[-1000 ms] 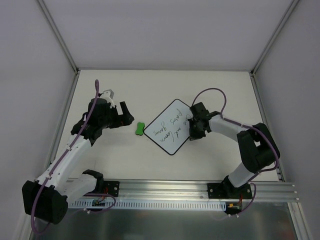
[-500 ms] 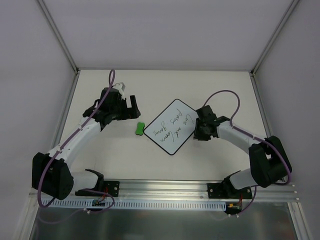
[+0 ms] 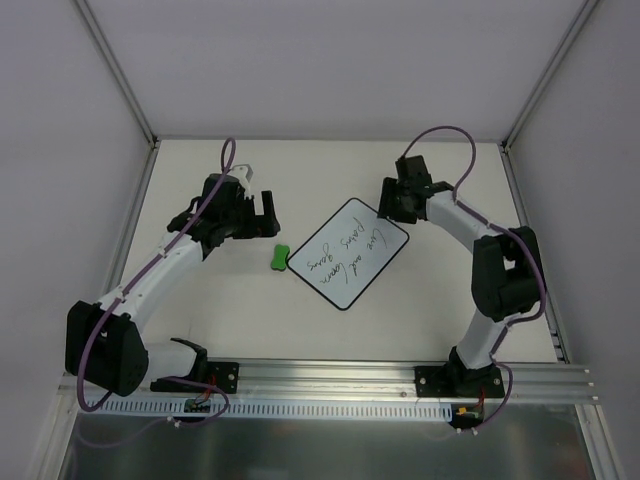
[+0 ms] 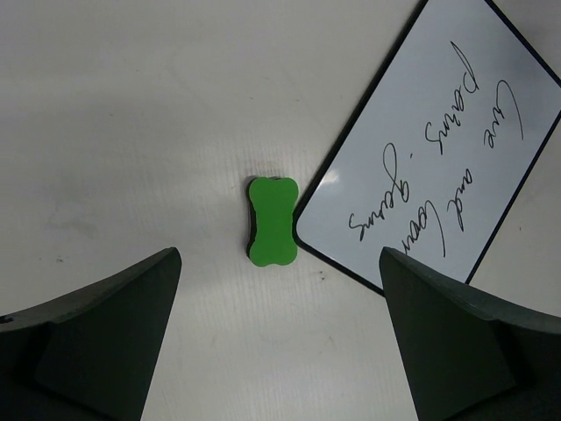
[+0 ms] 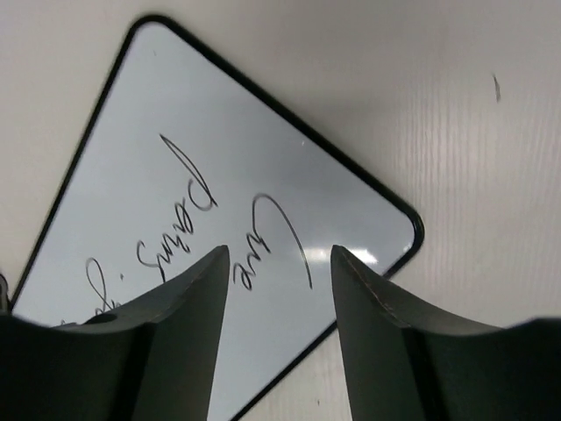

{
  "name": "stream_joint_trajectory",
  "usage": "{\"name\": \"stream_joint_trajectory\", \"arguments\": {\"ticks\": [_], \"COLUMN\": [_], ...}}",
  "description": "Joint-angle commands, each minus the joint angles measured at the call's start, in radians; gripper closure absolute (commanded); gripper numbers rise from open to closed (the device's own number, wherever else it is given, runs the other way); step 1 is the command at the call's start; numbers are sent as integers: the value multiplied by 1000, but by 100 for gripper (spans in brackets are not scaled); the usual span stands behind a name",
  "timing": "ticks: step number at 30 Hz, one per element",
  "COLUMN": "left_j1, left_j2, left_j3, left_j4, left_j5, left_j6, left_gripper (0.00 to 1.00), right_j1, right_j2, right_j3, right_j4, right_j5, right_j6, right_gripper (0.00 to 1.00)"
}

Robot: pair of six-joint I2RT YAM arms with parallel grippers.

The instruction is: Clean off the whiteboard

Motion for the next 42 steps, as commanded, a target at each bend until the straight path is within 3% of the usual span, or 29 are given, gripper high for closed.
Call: {"name": "stream_joint_trajectory", "arguments": {"ticks": [1,10,18,23,31,38,42], "left_j1": [-7,-7,-8,-8,-8,-7,-8], "left_j2": [-42,-105,-140,-149,-140,-108,-56], "left_j3": [-2,-47,-84,-99,-113,-117,-94], "left_j4": [10,8,10,8,10,10,11], "left_j5": [-4,3,-4,-9,-6,-27,-67], "left_j6": [37,45,60,60,39,26,35], "left_gripper": [1,1,1,1,1,1,1], "right_j1": [-25,-39,-42,-39,-13,49,49], "right_j2": [82,288,352,366,228,60,9], "right_j3": [102,294,328,324,91,-126,-193], "right_j4": [12,9,-14,-56,-54,-42,-5], "right_j5": [-79,-199,-230,-289,-256,-178,-170], "right_j6": [-89,-163,-235,-247,-190,-80,-34], "right_gripper": [44,32,26,27,32,47,49]}}
